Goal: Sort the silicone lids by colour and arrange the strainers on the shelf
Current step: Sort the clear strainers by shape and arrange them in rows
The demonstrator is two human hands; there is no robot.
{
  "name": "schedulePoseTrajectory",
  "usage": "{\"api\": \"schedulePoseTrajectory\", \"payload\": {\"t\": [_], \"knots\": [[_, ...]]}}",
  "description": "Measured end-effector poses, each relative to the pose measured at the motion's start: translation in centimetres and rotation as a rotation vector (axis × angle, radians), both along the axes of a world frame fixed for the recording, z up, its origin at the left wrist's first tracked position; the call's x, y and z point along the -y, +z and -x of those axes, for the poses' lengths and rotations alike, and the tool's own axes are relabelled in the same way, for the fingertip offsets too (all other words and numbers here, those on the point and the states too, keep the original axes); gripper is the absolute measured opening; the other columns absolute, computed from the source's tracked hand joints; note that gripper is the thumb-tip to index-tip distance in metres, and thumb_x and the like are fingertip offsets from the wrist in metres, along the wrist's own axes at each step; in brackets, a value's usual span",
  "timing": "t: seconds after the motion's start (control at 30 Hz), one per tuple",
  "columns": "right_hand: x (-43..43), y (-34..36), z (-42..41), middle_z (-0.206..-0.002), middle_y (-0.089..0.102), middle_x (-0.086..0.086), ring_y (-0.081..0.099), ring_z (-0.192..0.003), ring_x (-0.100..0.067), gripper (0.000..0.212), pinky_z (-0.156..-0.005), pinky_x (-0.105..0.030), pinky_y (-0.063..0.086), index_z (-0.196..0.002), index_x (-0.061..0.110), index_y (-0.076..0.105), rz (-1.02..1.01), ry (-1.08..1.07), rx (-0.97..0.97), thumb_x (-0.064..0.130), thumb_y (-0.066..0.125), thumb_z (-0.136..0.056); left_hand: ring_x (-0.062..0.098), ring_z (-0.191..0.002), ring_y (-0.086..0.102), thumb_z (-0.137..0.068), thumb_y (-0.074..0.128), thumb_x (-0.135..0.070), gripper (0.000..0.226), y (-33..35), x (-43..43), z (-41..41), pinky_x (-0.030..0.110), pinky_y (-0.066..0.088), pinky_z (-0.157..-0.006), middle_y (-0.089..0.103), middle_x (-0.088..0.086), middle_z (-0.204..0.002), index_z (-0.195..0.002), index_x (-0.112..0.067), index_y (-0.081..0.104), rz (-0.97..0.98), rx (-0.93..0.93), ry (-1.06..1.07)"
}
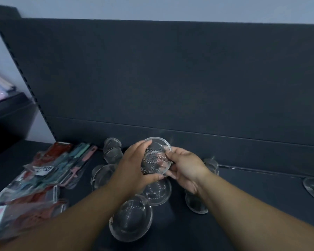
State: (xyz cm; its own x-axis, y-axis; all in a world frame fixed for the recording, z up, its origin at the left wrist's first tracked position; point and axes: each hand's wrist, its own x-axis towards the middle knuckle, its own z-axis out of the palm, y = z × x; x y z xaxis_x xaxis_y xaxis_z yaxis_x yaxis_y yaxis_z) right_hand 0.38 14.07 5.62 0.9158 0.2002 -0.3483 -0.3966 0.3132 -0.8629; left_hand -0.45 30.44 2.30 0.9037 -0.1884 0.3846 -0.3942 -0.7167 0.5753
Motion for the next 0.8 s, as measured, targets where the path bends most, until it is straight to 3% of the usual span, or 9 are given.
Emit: {"api": "schedulePoseTrajectory", "payload": {"t": [0.1,0.23,0.33,0.4,0.47,0.53,0.63,0.7,0.8], "knots": [[-1.1,-0.9,0.7,-0.086,0.070,-0.004,0.067,-0.066,-0.011,0.017,-0.063,-0.025,0.058,-0.099,0.010,0.063,0.013,0.092,-0.041,0.011,0.046,-0.099,-0.001,-0.123,0.033,-0.065,0.082,-0.043,0.090,0.0,-1.6,1.0,0.019,0.028,-0.104,0.036,-0.019,-0.133,-0.141,-0.032,0.036,0.024,-0.077,0.027],[-2.9,-2.6,2.2,-0.078,0.071,-0.002,0.067,-0.064,-0.011,0.013,-0.057,-0.024,0.057,-0.092,0.013,0.064,0.114,0.104,-0.019,0.017,0.053,-0.097,0.000,-0.118,0.037,-0.065,0.083,-0.040,0.086,-1.2,-3.4,2.3,0.016,0.029,-0.099,0.037,-0.012,-0.137,-0.139,-0.029,0.040,-0.019,-0.120,0.082],[-3.3,-4.9,3.5,-0.079,0.071,-0.001,0.065,-0.070,-0.012,0.021,-0.072,-0.029,0.056,-0.082,0.017,0.067,0.631,0.098,0.187,0.036,0.063,-0.089,0.007,-0.122,0.039,-0.063,0.084,-0.036,0.083,-1.8,-4.8,3.4,0.021,0.028,-0.102,0.041,-0.009,-0.134,-0.135,-0.028,0.044,0.054,-0.075,0.232],[-3.0,-6.1,4.7,-0.083,0.069,0.005,0.062,-0.078,-0.010,0.029,-0.076,-0.021,0.047,-0.086,0.020,0.065,1.054,0.110,0.299,0.049,0.065,-0.083,0.005,-0.118,0.038,-0.062,0.085,-0.035,0.079,-2.0,-5.8,4.3,0.022,0.029,-0.102,0.040,-0.012,-0.127,-0.131,-0.031,0.046,0.120,-0.059,0.286],[-2.9,-6.7,5.9,-0.093,0.067,0.003,0.058,-0.083,-0.012,0.035,-0.074,-0.019,0.041,-0.095,0.022,0.059,1.212,0.146,0.294,0.052,0.067,-0.079,0.005,-0.118,0.039,-0.063,0.085,-0.034,0.076,-2.3,-6.5,5.2,0.021,0.028,-0.101,0.041,-0.013,-0.124,-0.129,-0.033,0.047,0.150,-0.054,0.303],[-3.3,-7.2,6.7,-0.097,0.067,0.001,0.057,-0.082,-0.013,0.036,-0.072,-0.019,0.042,-0.099,0.021,0.058,1.215,0.198,0.218,0.046,0.072,-0.077,0.008,-0.121,0.041,-0.063,0.085,-0.035,0.076,-2.6,-6.8,6.2,0.022,0.030,-0.103,0.043,-0.009,-0.128,-0.130,-0.029,0.048,0.151,-0.078,0.319],[-4.2,-7.8,7.1,-0.082,0.073,-0.006,0.070,-0.072,-0.021,0.016,-0.069,-0.030,0.058,-0.076,0.016,0.065,1.170,0.244,0.134,0.031,0.071,-0.074,0.011,-0.125,0.042,-0.063,0.085,-0.035,0.080,-3.1,-6.9,7.5,0.025,0.032,-0.107,0.043,-0.007,-0.133,-0.133,-0.028,0.046,0.155,-0.128,0.306],[-4.1,-7.4,7.1,-0.070,0.072,-0.007,0.070,-0.063,-0.022,0.013,-0.062,-0.035,0.060,-0.066,0.014,0.067,1.096,0.216,0.075,0.023,0.069,-0.074,0.010,-0.125,0.040,-0.065,0.084,-0.036,0.081,-3.3,-7.0,8.2,0.023,0.030,-0.104,0.041,-0.007,-0.134,-0.135,-0.029,0.044,0.162,-0.162,0.285],[-2.5,-6.8,6.9,-0.053,0.062,0.005,0.057,-0.045,-0.008,0.017,-0.051,-0.025,0.052,-0.059,0.019,0.063,1.011,0.045,0.088,0.020,0.073,-0.073,0.008,-0.123,0.039,-0.069,0.081,-0.038,0.080,-3.2,-7.3,8.6,0.020,0.028,-0.100,0.039,-0.008,-0.135,-0.137,-0.027,0.041,0.164,-0.176,0.268]]}}
